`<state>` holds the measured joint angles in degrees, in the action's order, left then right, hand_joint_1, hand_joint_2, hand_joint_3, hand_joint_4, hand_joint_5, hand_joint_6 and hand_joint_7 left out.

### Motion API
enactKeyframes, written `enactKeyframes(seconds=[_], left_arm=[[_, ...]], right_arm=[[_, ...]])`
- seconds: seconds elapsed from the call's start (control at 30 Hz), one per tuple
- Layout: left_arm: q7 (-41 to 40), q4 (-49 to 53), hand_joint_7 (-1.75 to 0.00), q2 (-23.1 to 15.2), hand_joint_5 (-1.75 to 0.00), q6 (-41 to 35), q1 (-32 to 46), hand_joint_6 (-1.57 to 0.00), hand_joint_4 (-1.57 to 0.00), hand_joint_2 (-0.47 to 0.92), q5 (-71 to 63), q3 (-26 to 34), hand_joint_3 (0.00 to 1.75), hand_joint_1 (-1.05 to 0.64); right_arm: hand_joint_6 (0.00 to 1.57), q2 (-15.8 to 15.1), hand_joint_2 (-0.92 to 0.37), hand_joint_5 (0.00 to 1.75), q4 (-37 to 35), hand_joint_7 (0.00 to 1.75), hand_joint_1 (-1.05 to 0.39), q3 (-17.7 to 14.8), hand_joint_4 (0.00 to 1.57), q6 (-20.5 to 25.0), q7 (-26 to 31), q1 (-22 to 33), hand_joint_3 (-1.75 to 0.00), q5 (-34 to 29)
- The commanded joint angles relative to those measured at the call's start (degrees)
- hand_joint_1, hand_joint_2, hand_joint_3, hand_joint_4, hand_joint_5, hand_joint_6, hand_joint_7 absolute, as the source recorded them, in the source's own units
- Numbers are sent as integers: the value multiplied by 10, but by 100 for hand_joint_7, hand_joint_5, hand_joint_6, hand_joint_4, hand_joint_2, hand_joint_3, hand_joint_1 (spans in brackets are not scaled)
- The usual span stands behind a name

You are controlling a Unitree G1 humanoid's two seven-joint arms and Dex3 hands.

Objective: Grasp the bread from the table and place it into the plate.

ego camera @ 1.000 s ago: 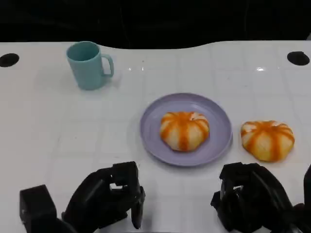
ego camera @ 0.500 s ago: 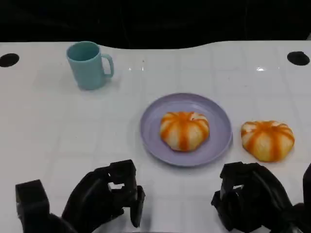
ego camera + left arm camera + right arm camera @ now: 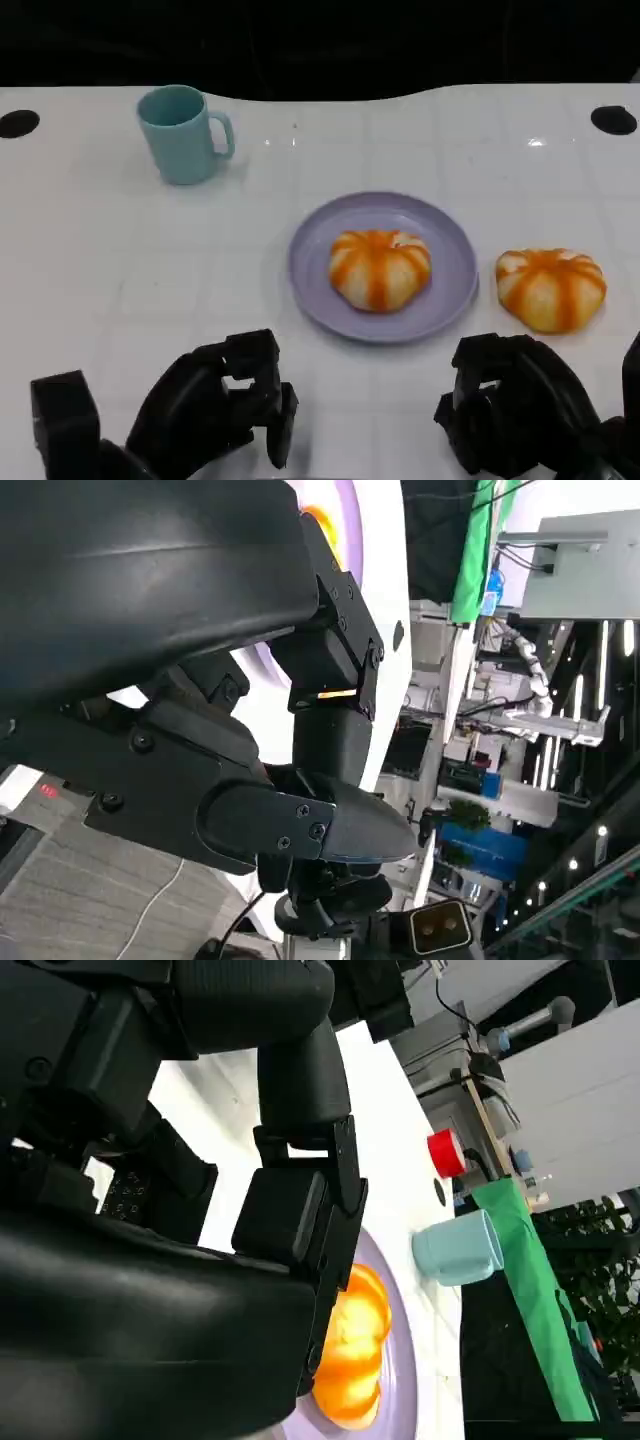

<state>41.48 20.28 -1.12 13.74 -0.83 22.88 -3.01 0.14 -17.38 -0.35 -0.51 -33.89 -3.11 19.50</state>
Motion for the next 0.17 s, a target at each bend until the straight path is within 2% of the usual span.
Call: enactKeyframes(seconds=[0.03, 0.17], left_arm=[[11, 5, -162, -2, -175, 0, -3, -90, -102, 90, -1, 6, 20, -77], [16, 8, -162, 1, -175, 6, -5, -90, -103, 90, -1, 7, 20, -75]], right_arm=[[157, -5, -4, 141, 0, 99, -105, -7, 149, -1, 1, -3, -142, 3], [157, -7, -6, 142, -6, 100, -105, -4, 150, -23, 0, -5, -143, -8]])
